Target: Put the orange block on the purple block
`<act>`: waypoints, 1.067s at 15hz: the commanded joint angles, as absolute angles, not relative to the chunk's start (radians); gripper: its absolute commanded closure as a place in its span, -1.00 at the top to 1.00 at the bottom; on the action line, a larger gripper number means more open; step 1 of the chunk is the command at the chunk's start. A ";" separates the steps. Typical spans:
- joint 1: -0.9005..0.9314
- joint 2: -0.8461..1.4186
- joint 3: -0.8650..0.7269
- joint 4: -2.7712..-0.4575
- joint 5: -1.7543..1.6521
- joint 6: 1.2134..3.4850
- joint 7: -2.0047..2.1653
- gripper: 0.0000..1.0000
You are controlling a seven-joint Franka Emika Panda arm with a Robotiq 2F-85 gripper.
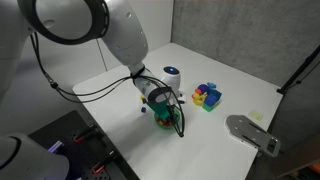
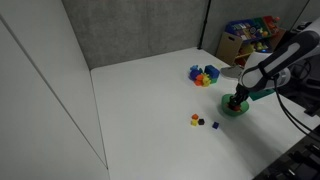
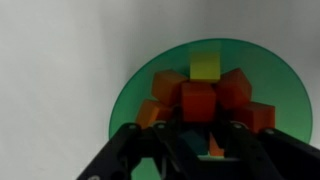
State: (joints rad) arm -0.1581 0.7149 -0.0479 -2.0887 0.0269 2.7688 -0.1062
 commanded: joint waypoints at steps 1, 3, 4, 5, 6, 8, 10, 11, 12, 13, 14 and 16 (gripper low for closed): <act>-0.177 0.722 -0.034 -2.071 0.029 2.768 -0.117 -0.80; -0.176 0.704 -0.033 -2.076 0.029 2.761 -0.117 -0.78; -0.177 0.696 -0.030 -2.077 0.031 2.754 -0.117 -0.78; -0.172 0.683 -0.032 -2.080 0.029 2.752 -0.114 -0.78; -0.169 0.670 -0.032 -2.084 0.029 2.750 -0.112 -0.78; -0.163 0.643 -0.029 -2.090 0.029 2.746 -0.109 -0.78; -0.155 0.609 -0.023 -2.099 0.030 2.744 -0.105 -0.78; -0.153 0.593 -0.016 -2.103 0.033 2.740 -0.105 -0.78; -0.148 0.575 -0.010 -2.108 0.034 2.740 -0.102 -0.78; -0.143 0.558 -0.002 -2.114 0.036 2.742 -0.101 -0.78; -0.135 0.545 0.007 -2.119 0.038 2.746 -0.098 -0.78; -0.120 0.528 0.030 -2.127 0.047 2.754 -0.095 -0.78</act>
